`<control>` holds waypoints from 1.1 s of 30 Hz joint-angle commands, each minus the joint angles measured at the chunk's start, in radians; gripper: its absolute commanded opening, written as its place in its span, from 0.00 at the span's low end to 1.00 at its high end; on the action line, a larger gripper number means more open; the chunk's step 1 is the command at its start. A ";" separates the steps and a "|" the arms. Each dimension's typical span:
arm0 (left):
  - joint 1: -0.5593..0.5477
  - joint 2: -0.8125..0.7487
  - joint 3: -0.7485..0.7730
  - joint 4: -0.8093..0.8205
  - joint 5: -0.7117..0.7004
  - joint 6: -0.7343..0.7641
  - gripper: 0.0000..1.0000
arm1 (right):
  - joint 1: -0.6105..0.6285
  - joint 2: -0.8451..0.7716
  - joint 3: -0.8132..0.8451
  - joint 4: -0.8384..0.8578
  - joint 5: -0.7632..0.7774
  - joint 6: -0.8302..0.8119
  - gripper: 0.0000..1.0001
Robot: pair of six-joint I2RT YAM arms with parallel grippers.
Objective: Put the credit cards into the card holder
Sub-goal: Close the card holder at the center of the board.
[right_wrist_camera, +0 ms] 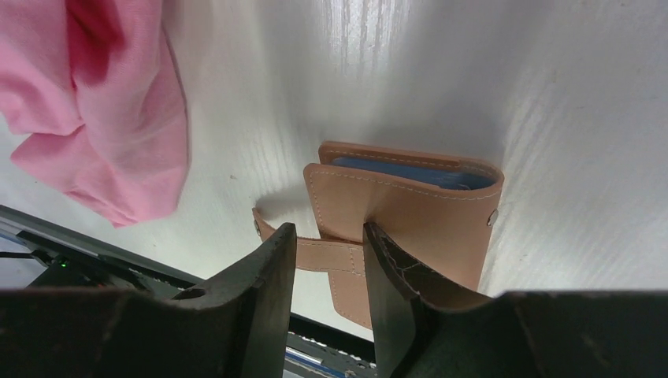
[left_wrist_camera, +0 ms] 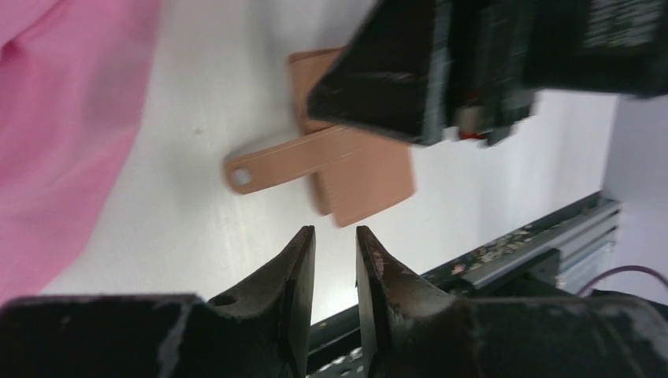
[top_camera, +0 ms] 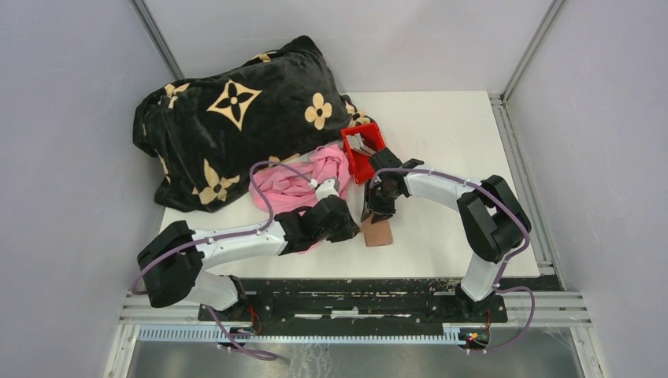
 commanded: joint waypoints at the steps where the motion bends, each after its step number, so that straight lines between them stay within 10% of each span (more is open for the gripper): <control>1: -0.007 0.052 0.139 0.034 0.018 0.072 0.34 | 0.002 0.018 -0.041 0.073 -0.008 0.019 0.44; 33: -0.076 0.342 0.140 0.026 -0.053 0.069 0.30 | -0.023 -0.013 -0.020 0.061 -0.039 0.004 0.46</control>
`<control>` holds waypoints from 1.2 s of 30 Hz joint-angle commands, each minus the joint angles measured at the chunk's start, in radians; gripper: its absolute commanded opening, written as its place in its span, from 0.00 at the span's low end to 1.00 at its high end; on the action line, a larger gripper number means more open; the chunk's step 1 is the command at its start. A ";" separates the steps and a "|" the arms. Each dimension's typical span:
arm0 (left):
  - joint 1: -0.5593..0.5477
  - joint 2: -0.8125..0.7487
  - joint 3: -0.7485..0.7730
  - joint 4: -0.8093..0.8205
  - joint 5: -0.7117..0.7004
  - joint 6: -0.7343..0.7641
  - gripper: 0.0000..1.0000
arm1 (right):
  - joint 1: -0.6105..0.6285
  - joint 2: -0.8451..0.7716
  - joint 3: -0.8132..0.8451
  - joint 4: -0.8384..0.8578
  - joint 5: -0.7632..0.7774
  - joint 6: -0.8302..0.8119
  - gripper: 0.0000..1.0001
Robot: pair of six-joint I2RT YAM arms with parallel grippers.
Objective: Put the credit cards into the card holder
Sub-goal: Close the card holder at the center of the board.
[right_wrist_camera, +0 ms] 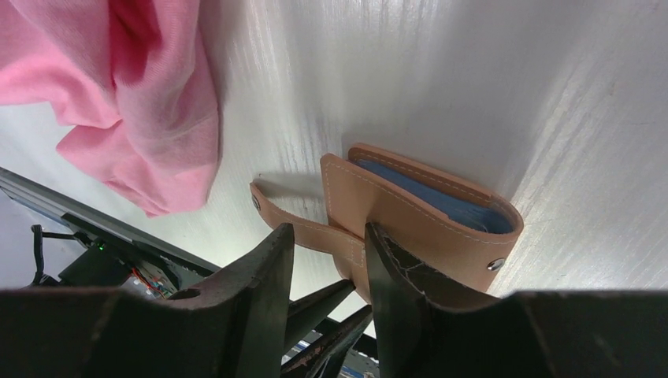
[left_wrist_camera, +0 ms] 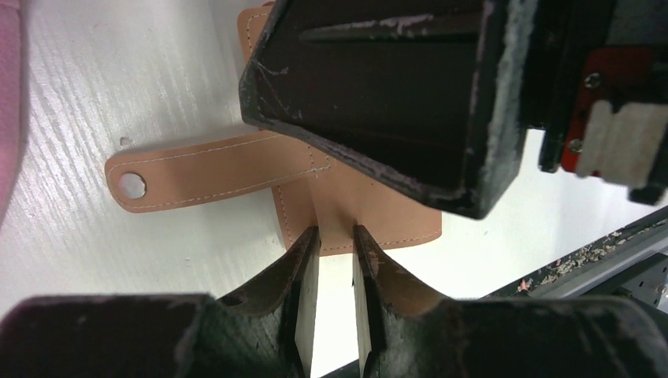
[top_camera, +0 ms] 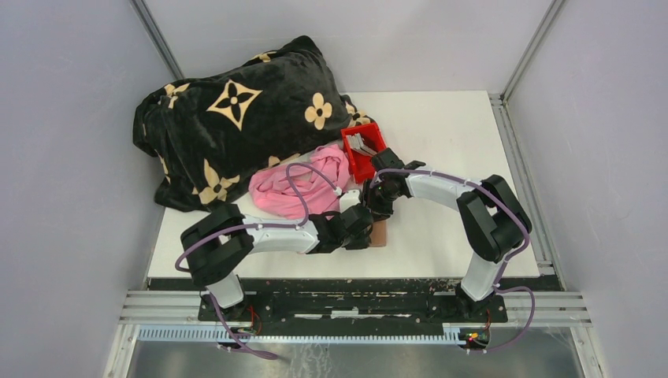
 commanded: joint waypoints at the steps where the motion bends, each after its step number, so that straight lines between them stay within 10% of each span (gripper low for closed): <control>1: -0.008 0.053 0.009 -0.016 -0.053 0.030 0.30 | -0.003 -0.017 0.019 -0.027 0.047 -0.031 0.46; 19: -0.007 0.063 -0.015 -0.021 -0.057 0.019 0.29 | -0.077 -0.235 0.090 -0.131 0.134 -0.081 0.56; 36: -0.008 0.086 0.023 -0.052 -0.044 0.039 0.28 | -0.127 -0.486 -0.384 0.121 0.002 -0.006 0.61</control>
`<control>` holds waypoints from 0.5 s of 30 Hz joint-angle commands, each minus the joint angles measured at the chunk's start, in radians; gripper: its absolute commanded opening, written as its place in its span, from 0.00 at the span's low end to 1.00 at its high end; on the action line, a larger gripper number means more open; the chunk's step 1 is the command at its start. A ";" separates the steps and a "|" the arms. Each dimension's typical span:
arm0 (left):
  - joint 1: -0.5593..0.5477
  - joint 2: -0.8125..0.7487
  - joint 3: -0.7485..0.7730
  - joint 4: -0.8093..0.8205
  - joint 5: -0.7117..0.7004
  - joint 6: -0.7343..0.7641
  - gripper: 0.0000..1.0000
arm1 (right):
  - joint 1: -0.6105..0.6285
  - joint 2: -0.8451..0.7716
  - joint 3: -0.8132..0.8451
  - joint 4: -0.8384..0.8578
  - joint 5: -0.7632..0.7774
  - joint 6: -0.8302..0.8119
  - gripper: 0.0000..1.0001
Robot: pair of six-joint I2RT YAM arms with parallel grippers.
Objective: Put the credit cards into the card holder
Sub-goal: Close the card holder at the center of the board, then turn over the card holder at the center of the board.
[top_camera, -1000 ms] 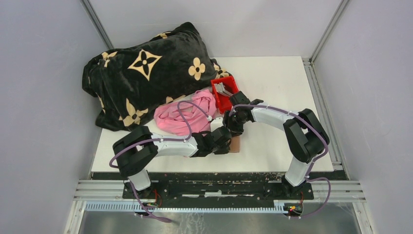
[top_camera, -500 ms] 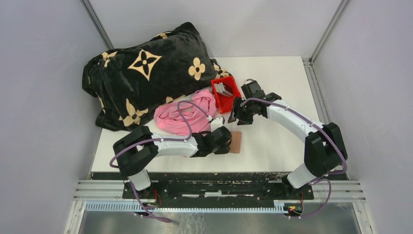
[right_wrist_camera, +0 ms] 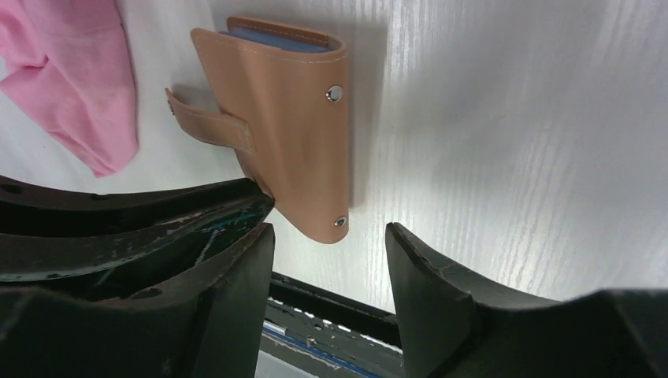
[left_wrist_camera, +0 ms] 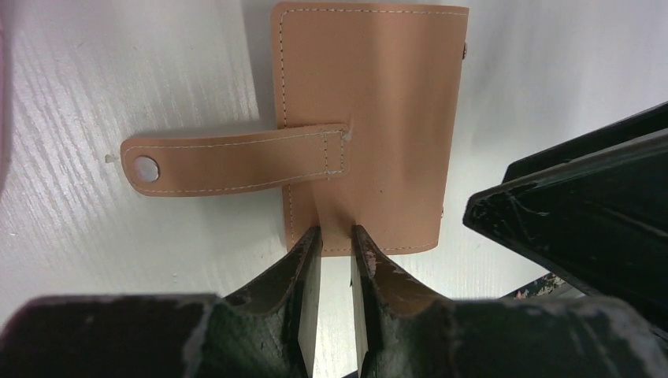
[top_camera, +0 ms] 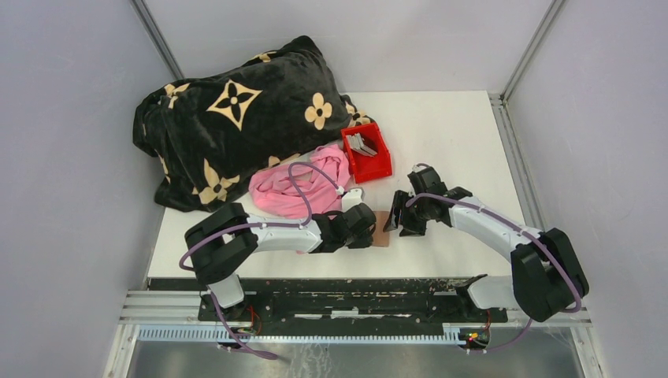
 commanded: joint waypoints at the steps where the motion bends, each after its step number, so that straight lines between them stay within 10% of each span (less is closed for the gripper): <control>1: -0.004 0.056 -0.003 -0.067 -0.022 0.039 0.28 | -0.018 -0.030 -0.058 0.160 -0.060 0.035 0.62; 15: -0.004 0.059 -0.018 -0.066 -0.019 0.037 0.26 | -0.065 0.127 -0.247 0.551 -0.190 0.123 0.62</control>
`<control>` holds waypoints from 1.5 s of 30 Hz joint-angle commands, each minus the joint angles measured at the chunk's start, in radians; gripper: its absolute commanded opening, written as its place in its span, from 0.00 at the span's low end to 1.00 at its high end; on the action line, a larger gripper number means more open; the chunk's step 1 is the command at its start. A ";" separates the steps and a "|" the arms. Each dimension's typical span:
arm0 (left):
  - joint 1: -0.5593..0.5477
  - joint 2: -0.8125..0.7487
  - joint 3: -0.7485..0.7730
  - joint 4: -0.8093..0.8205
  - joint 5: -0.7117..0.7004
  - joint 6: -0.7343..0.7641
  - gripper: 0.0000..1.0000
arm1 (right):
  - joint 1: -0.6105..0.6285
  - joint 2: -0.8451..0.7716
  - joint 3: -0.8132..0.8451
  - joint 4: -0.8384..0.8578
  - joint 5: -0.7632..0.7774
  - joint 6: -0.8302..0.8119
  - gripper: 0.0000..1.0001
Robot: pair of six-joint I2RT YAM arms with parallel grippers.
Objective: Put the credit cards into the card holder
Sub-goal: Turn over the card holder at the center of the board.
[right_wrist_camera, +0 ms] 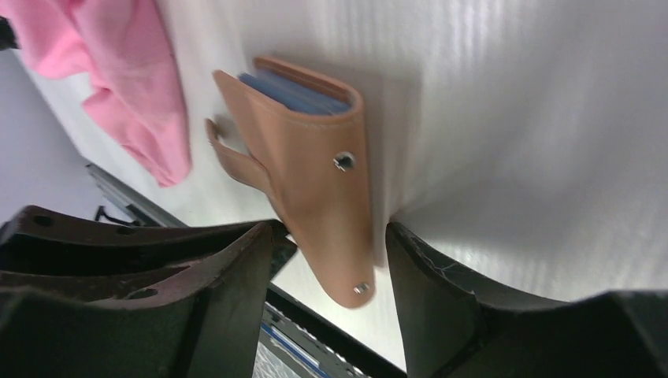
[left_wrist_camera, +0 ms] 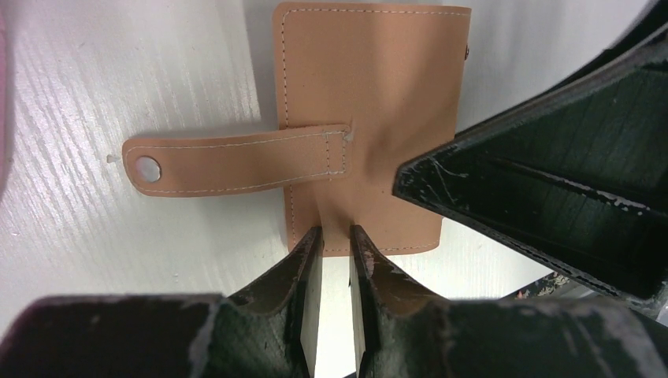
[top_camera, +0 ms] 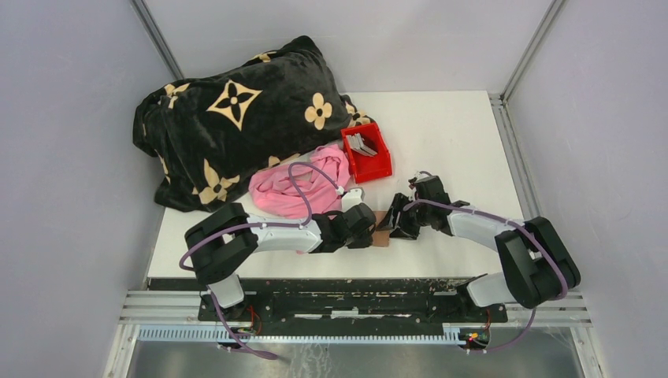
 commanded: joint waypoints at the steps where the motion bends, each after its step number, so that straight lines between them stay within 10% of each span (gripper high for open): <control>1: -0.005 0.060 -0.017 -0.063 -0.017 0.037 0.26 | -0.005 0.076 -0.062 0.219 -0.037 0.041 0.62; 8: -0.003 0.082 -0.013 -0.035 0.002 0.046 0.26 | -0.004 0.122 -0.180 0.395 -0.065 0.129 0.54; 19: 0.012 0.050 0.029 -0.088 -0.031 0.041 0.30 | -0.004 -0.051 -0.051 0.094 0.009 -0.001 0.02; 32: 0.047 -0.190 0.061 -0.310 -0.194 -0.016 0.41 | 0.011 -0.133 0.465 -0.597 0.496 -0.375 0.01; 45: 0.049 -0.348 -0.062 -0.374 -0.249 -0.099 0.40 | 0.365 0.153 0.678 -0.806 1.090 -0.346 0.01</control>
